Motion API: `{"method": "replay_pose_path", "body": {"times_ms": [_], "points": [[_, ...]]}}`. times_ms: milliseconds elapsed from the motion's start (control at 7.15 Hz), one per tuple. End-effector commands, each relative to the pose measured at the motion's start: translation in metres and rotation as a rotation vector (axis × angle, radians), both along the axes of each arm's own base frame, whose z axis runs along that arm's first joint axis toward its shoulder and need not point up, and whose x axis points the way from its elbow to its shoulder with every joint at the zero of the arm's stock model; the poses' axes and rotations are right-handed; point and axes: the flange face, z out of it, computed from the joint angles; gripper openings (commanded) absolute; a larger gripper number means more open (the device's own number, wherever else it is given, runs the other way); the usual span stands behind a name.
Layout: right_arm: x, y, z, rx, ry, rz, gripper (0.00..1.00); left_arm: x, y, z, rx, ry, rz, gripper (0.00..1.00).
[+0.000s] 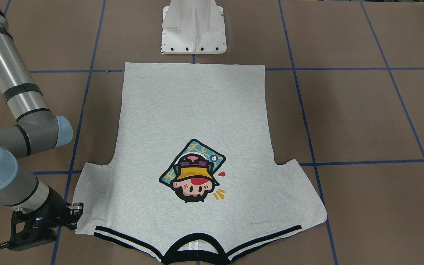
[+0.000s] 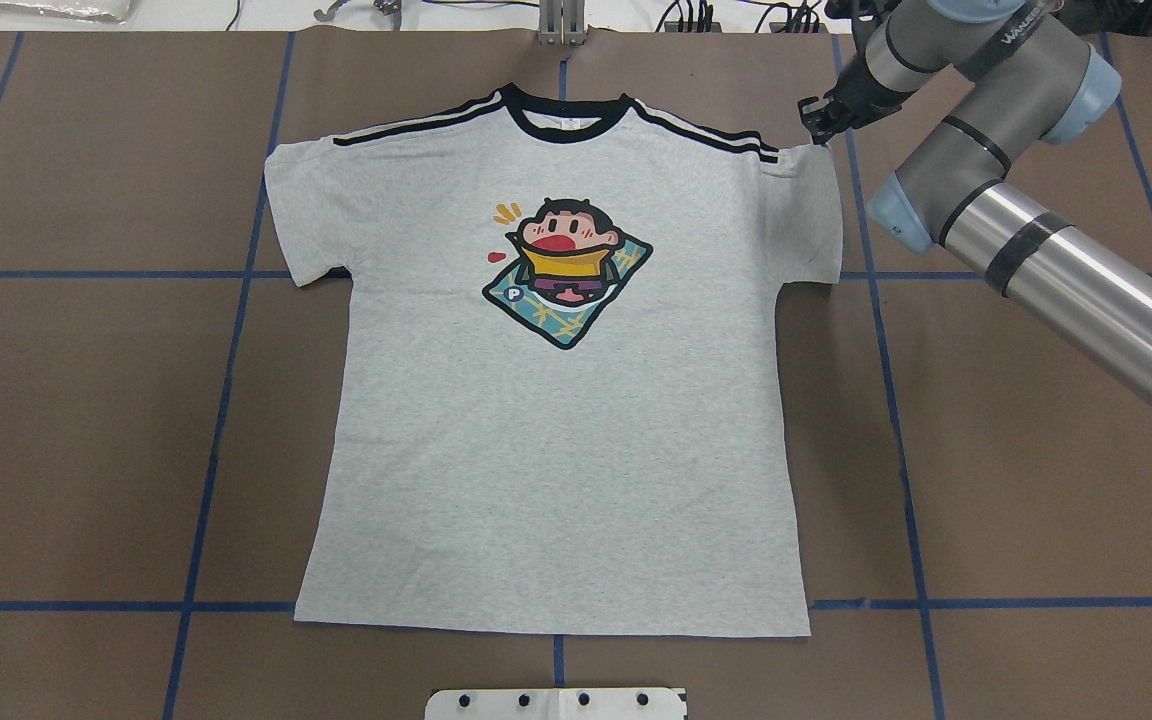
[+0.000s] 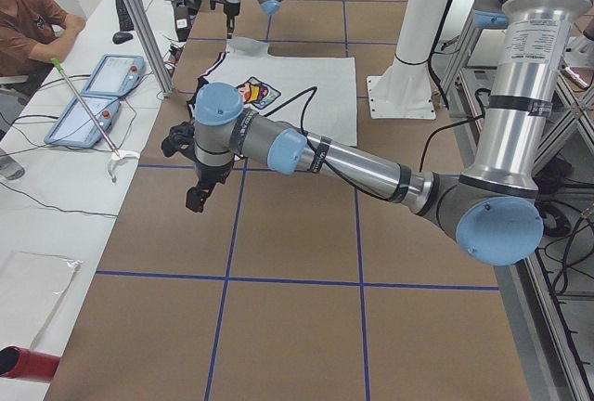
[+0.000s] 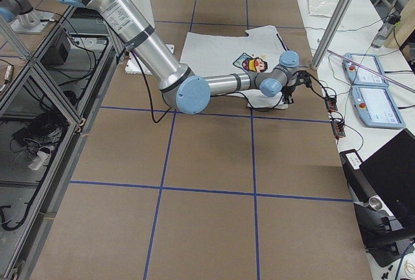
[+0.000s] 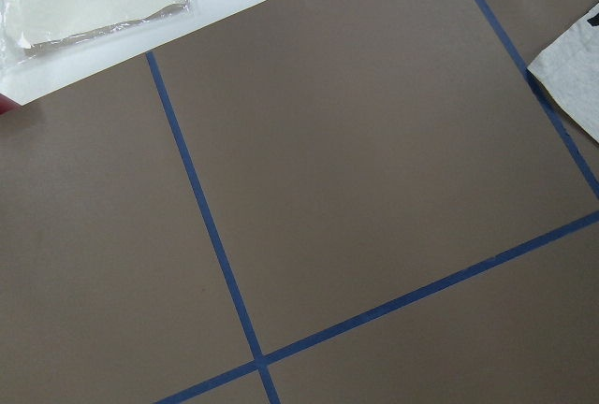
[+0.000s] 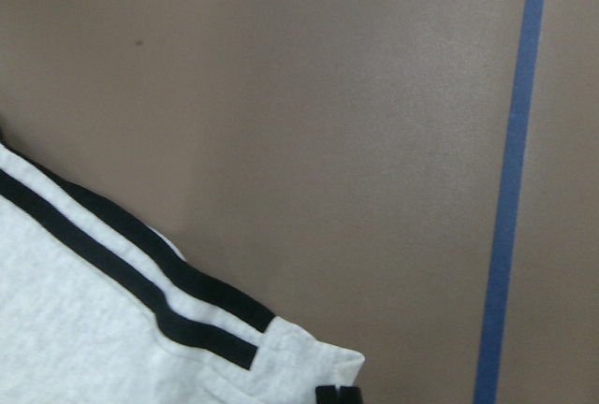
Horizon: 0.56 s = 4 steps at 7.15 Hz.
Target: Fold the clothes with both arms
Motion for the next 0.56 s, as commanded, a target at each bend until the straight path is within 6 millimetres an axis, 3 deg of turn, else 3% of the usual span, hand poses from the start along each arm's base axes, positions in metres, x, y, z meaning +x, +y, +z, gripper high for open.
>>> {"method": "replay_pose_path", "body": {"times_ms": [0,140,280,420], "points": [[-0.014,0.024,-0.054,-0.076,-0.132,0.048,0.0,0.0,0.0,0.002,-0.005,0.0,0.0,1.0],[-0.04,0.05,-0.081,-0.119,-0.191,0.059,0.0,0.0,0.0,0.002,-0.004,0.0,0.0,1.0],[-0.052,0.061,-0.101,-0.125,-0.222,0.063,0.0,0.0,0.0,0.004,-0.008,0.0,0.0,1.0],[-0.058,0.062,-0.107,-0.133,-0.227,0.073,0.0,0.0,-0.001,0.005,-0.01,0.0,0.0,1.0]]}}
